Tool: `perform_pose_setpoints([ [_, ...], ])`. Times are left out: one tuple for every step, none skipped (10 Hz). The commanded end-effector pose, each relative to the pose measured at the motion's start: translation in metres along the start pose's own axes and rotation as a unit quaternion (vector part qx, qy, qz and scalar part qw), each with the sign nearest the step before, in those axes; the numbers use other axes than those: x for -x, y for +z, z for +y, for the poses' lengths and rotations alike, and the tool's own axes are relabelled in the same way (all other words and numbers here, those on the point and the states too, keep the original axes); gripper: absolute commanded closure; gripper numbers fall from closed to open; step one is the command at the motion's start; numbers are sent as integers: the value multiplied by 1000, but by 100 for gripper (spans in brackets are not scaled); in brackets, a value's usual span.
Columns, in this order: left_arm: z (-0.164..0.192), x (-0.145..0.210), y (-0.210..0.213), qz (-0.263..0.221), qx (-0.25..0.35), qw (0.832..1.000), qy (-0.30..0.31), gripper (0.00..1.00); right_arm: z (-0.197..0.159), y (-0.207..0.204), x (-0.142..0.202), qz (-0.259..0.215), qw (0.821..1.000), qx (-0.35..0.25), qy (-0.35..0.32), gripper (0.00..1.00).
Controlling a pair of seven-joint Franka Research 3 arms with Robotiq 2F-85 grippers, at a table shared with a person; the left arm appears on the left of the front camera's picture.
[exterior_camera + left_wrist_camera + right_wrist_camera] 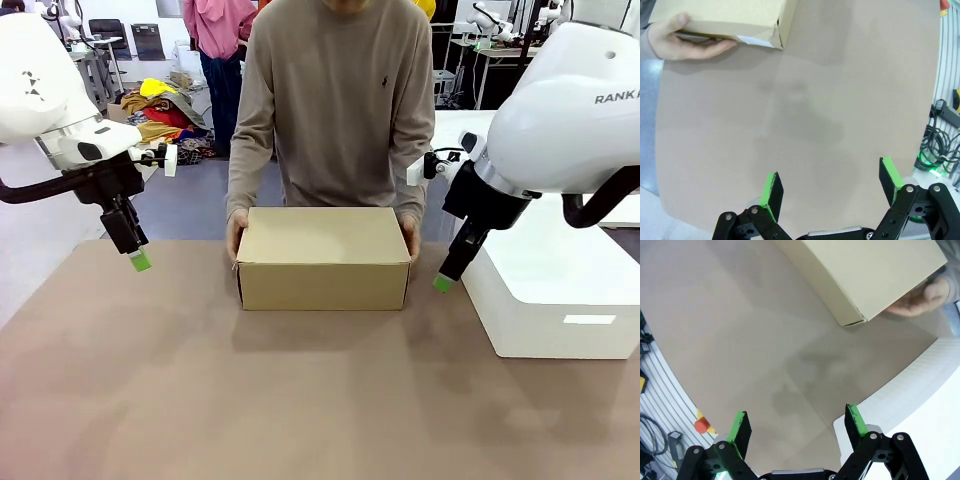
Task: Pack the shoes into the box.
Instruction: Press down on the lid of the Shoes Box.
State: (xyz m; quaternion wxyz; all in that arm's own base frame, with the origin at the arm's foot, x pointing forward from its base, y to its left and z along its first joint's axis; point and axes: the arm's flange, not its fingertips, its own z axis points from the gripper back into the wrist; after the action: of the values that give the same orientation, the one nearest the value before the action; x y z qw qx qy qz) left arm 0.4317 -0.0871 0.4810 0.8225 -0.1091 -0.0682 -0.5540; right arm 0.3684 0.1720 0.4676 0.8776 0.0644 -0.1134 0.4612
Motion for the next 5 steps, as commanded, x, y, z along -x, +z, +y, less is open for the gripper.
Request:
perform_pose_setpoints([
  [0,2,2,5,-2,1000,3,0,6,-1,3,-11,1000,6,-9,0],
  [0,2,2,5,-2,1000,3,0,6,-3,1,-7,1000,4,-6,0],
  [0,2,2,5,-2,1000,3,0,7,-6,-1,0,1000,-4,-4,0],
  [0,2,2,5,-2,1000,3,0,8,-7,-2,1,1000,-2,-2,0],
  [0,2,2,5,-2,1000,3,0,9,-11,-6,-8,1000,-21,10,0],
])
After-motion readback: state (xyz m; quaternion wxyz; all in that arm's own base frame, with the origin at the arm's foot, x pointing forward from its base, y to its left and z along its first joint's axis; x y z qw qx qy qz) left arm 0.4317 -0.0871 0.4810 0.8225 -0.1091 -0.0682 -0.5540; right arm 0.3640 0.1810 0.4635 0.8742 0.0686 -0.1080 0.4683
